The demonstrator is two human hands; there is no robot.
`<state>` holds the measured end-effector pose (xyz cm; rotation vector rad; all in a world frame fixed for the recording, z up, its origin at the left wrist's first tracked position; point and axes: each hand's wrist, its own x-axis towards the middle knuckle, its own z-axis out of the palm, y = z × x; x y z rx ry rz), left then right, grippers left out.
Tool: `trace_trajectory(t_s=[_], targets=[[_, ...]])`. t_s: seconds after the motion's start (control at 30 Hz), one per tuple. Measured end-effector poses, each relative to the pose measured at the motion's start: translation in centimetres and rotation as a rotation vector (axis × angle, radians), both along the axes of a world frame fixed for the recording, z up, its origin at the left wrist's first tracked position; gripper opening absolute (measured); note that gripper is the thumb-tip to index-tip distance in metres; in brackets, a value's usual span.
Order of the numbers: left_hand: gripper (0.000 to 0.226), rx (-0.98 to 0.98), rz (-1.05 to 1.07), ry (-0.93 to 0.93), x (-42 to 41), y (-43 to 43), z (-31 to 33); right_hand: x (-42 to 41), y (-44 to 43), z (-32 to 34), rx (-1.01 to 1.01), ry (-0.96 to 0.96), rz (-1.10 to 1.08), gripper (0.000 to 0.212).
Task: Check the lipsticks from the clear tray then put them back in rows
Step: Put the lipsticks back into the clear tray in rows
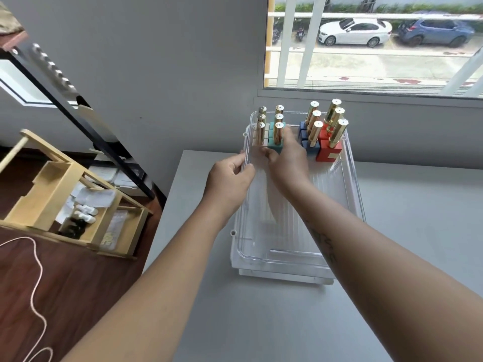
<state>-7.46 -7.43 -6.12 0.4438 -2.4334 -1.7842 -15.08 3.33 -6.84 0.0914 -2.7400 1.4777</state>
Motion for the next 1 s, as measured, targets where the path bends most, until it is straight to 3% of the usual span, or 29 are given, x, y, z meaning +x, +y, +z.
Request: trace_trajectory(t_s=[0.1, 0.23, 0.3, 0.37, 0.47, 0.57, 0.63, 0.73, 0.8, 0.87, 1.0], targets=[[0.027, 0.003, -0.017, -0.011, -0.2, 0.8, -0.1, -0.1, 1.0, -0.1, -0.041, 0.018, -0.017, 0.031], [0.035, 0.002, -0.003, -0.017, -0.2, 0.9, -0.3, -0.3, 1.3, 0.0, -0.046, -0.002, 0.005, 0.033], [0.032, 0.009, -0.027, -0.024, -0.1, 0.7, -0.1, -0.3, 1.5, 0.2, -0.04, -0.053, 0.04, 0.041], [0.026, 0.01, -0.034, -0.035, 0.1, 0.7, 0.4, 0.0, 1.6, 0.8, -0.005, -0.123, 0.079, 0.063], [0.031, -0.056, 0.067, -0.017, 0.4, 1.1, 1.3, 1.9, 2.5, 2.1, 0.014, -0.176, 0.133, 0.082], [0.024, -0.309, 0.202, 0.288, 1.3, 2.3, 2.6, 5.7, 5.2, 3.6, 0.06, -0.095, 0.209, 0.065], [0.02, -0.443, 0.12, 0.439, 1.4, 3.9, 3.4, 8.8, 7.5, 4.1, 0.123, 0.086, 0.146, 0.048], [0.034, -0.385, -0.088, 0.276, -0.1, 6.9, 3.3, 12.4, 10.1, 3.7, 0.285, 0.29, -0.083, 0.041], [0.038, -0.291, -0.171, 0.139, -1.5, 8.6, 3.0, 13.6, 11.0, 2.8, 0.319, 0.201, -0.147, 0.055], [0.037, -0.249, -0.214, 0.056, -2.8, 9.9, 2.1, 14.5, 11.4, 1.8, 0.23, -0.003, -0.142, 0.067], [0.057, -0.244, -0.182, -0.06, -5.5, 11.1, 0.5, 15.1, 11.6, 0.9, 0.031, -0.13, -0.182, 0.064]])
